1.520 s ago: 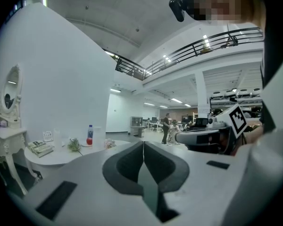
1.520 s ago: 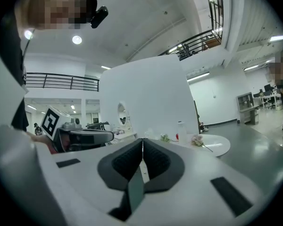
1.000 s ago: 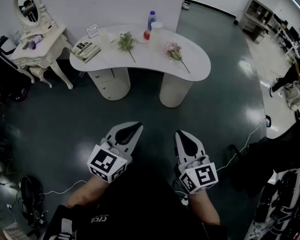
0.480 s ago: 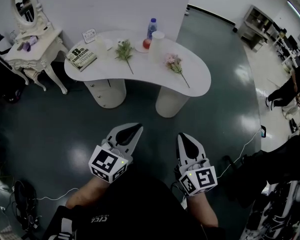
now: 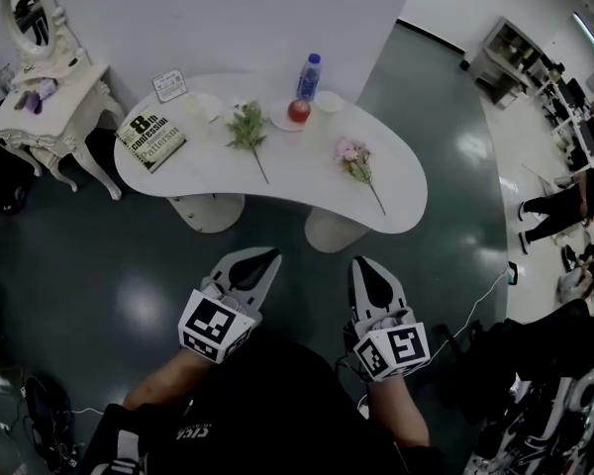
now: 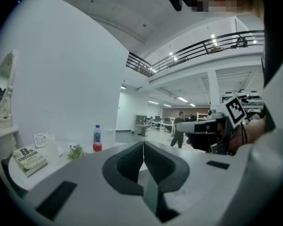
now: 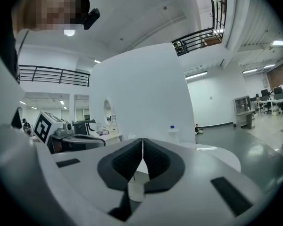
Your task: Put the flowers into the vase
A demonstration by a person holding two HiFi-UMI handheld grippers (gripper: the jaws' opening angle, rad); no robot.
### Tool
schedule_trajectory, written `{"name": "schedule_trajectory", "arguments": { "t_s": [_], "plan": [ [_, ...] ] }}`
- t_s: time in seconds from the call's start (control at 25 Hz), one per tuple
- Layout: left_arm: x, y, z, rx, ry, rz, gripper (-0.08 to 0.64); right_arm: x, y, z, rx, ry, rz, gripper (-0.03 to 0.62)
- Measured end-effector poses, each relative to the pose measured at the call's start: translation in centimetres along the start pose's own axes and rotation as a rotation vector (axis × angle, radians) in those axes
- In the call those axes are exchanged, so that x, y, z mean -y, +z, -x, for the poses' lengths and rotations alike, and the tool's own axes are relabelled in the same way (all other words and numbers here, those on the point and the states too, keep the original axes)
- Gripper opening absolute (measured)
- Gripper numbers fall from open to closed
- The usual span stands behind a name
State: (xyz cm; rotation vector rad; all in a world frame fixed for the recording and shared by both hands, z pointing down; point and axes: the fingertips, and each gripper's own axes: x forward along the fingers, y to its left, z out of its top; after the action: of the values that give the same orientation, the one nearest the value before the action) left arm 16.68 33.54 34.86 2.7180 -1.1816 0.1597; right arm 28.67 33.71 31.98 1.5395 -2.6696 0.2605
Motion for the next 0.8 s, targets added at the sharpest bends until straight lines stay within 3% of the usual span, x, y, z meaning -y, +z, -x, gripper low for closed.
{"name": "schedule_trajectory", "arguments": {
  "t_s": [0.36, 0.8],
  "plan": [
    [-8.3, 1.2, -4.9, -0.008, -0.011, 0.015, 0.012, 3.1, 0.3, -9.2, -0.056, -0.021, -0.012, 0.025],
    [-13.7, 1.5, -13.3, -0.035, 0.042, 0.041, 0.012, 10.3, -0.2, -17.7, -0.068, 0.038, -0.038, 0.025]
  ]
}}
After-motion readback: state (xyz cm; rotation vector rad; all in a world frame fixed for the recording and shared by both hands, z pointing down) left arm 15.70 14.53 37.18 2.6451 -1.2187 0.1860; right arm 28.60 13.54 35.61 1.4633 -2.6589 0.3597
